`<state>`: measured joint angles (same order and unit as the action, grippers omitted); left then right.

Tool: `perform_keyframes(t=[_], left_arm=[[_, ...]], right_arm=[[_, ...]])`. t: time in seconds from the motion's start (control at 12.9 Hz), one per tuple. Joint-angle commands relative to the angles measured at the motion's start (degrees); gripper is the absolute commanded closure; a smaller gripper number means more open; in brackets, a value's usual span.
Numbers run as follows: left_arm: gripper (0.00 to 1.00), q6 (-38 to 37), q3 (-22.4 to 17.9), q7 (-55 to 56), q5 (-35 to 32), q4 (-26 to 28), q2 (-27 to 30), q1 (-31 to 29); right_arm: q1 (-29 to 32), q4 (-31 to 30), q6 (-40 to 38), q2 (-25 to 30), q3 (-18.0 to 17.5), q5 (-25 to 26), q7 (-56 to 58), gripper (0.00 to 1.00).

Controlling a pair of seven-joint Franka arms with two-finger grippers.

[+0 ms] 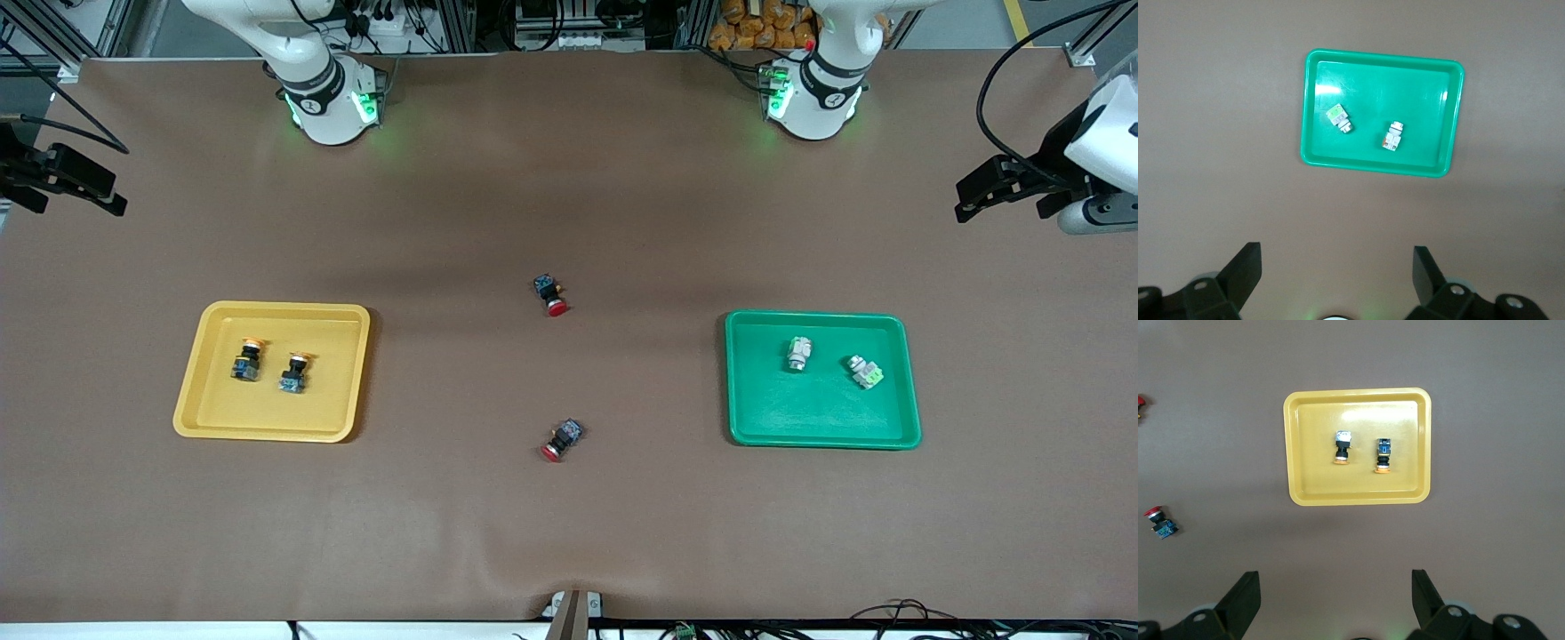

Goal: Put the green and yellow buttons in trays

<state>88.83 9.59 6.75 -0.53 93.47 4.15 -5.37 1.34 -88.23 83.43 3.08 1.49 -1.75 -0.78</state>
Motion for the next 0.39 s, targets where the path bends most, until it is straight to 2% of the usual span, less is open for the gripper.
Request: perform_keyframes(t=[0.0,0.31], left_arm=[[0.00,0.1,0.4,-0.9,-0.7,-1.3,-0.6,-0.5],[0.00,-0.2,0.3,-0.2,-0.8,-2.3,-0.6,-0.6]], right_arm=[[1.1,-1.5,0.8,1.4,-0.6,-1.2,1.0,0.00],[0.9,-1.5,0.7,1.4,-1.0,-0.5,4.0,0.00]])
